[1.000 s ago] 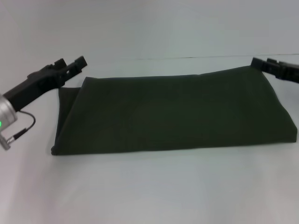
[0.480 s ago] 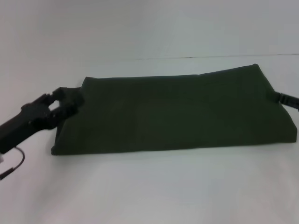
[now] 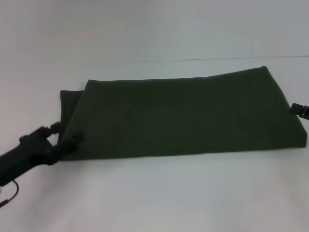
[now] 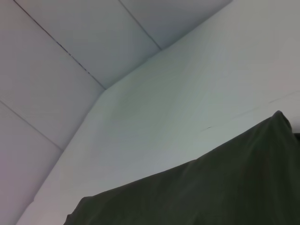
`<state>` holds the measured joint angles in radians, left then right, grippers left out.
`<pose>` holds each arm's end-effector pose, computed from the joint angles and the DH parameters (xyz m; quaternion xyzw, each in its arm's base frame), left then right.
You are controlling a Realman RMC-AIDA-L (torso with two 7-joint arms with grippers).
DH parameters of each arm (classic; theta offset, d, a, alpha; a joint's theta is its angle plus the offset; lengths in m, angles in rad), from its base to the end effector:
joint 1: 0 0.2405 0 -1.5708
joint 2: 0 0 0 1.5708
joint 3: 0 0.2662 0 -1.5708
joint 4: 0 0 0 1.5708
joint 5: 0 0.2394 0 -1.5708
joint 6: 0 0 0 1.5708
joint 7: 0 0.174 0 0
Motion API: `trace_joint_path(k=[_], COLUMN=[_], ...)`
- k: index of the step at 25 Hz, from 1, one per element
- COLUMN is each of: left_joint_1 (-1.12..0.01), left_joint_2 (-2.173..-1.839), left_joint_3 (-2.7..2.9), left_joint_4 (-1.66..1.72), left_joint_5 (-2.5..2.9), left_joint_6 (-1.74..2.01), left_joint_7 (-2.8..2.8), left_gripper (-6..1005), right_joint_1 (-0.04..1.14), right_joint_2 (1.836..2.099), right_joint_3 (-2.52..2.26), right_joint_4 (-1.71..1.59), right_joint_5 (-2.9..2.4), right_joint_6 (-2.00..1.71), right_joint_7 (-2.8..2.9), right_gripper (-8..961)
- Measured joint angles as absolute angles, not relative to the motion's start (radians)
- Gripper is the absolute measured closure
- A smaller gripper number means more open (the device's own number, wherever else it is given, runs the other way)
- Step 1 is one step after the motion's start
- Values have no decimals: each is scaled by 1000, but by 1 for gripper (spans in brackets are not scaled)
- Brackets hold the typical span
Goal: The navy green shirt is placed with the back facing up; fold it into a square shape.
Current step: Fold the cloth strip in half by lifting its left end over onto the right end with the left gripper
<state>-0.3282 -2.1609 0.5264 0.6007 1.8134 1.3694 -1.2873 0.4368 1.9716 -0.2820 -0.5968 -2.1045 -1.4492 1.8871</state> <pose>-0.3512 0.3351 -0.0284 -0.8305 -0.3477 -0.3116 0.3039 0.3844 0.3597 0.0604 -0.7378 0.5429 0.3127 0.2515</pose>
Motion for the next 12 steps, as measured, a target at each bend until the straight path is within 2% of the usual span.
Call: trace_joint_path(k=[12], left_joint_1=[-312], left_joint_2=[-2163], left_joint_3=[526], left_joint_4=[576], left_joint_5=[1862], left_joint_6=[1265], left_joint_7=[-1239], left_gripper=[149], right_joint_1=[444], right_joint_2=[1972], right_joint_3=[-285], right_joint_4=[-597], right_joint_5=[-2104], right_joint_6=[-1435], right_joint_7=[1887], right_gripper=[269])
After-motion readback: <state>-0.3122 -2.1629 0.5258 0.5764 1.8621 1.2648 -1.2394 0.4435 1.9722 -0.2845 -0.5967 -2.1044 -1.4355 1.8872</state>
